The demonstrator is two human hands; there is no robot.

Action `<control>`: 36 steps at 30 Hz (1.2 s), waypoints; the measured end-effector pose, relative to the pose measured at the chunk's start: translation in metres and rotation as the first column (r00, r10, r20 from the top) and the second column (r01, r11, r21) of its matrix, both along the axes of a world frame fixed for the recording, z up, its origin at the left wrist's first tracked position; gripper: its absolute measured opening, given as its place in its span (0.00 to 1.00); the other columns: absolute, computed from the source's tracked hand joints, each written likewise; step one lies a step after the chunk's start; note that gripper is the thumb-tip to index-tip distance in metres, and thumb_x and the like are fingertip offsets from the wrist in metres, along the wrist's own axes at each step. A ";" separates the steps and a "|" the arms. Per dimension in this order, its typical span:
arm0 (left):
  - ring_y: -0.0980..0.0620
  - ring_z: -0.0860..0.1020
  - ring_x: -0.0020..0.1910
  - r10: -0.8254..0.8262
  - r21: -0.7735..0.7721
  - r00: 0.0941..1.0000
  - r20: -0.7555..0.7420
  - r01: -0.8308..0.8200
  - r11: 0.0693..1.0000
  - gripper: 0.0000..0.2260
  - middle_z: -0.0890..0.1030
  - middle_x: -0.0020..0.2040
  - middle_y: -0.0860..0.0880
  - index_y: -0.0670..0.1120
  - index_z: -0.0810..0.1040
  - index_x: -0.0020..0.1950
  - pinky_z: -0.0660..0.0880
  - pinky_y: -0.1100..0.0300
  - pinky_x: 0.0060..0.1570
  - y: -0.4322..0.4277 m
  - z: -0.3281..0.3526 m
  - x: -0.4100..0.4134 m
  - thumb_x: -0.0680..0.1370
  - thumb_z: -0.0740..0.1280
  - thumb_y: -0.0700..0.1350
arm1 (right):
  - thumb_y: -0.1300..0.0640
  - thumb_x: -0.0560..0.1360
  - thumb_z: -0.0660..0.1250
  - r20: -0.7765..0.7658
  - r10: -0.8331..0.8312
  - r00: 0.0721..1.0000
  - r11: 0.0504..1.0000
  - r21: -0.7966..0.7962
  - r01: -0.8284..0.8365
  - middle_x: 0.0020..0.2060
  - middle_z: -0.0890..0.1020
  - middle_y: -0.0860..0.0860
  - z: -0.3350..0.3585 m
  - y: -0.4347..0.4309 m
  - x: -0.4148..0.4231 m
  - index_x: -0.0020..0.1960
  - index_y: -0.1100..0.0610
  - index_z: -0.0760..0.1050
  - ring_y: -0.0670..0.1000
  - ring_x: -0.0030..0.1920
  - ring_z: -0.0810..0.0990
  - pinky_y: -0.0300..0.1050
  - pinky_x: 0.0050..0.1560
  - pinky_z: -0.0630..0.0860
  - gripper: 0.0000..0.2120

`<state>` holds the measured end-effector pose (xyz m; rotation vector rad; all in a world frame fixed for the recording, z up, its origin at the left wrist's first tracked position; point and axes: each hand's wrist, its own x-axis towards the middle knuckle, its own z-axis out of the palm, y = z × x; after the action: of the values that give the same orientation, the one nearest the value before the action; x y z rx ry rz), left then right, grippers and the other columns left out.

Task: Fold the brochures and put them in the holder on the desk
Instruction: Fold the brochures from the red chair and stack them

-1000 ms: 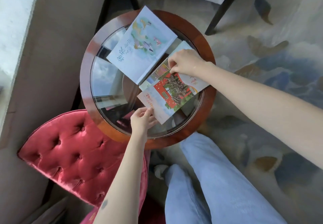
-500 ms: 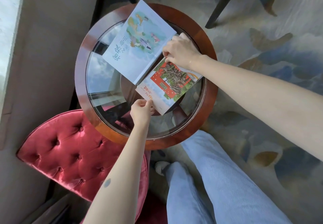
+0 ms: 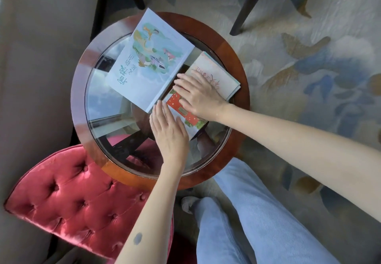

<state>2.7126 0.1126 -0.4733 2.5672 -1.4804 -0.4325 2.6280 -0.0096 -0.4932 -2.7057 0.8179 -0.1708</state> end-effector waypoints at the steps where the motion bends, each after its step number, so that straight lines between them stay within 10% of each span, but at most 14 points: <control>1: 0.41 0.59 0.74 0.006 0.016 1.000 -0.030 -0.005 1.000 0.22 0.61 0.74 0.38 0.36 0.58 0.74 0.53 0.50 0.74 -0.008 -0.006 -0.005 0.81 0.53 0.42 | 0.56 0.77 0.58 -0.010 0.048 0.999 0.999 0.011 -0.048 0.63 0.77 0.57 -0.004 0.008 0.000 0.63 0.62 0.74 0.56 0.68 0.71 0.57 0.71 0.63 0.17; 21: 0.42 0.57 0.74 0.036 0.060 0.999 -0.002 -0.036 0.998 0.25 0.60 0.74 0.37 0.34 0.56 0.73 0.53 0.46 0.73 -0.014 -0.052 -0.018 0.79 0.49 0.45 | 0.53 0.77 0.54 -0.112 0.195 0.974 0.978 -0.056 -0.202 0.73 0.64 0.54 -0.035 0.003 -0.016 0.73 0.58 0.62 0.52 0.74 0.61 0.55 0.74 0.56 0.25; 36: 0.43 0.56 0.74 0.024 0.080 1.000 0.012 -0.024 0.996 0.26 0.61 0.74 0.38 0.36 0.55 0.74 0.52 0.47 0.72 -0.015 -0.049 -0.017 0.78 0.48 0.47 | 0.46 0.77 0.53 -0.228 0.003 0.974 0.996 -0.087 -0.023 0.75 0.57 0.56 -0.038 -0.043 -0.056 0.76 0.60 0.53 0.53 0.75 0.54 0.57 0.74 0.53 0.31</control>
<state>2.6953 0.0975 -0.5222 2.6499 -1.4630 -0.4851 2.5719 -0.0527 -0.5311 -2.8506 0.8739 0.1123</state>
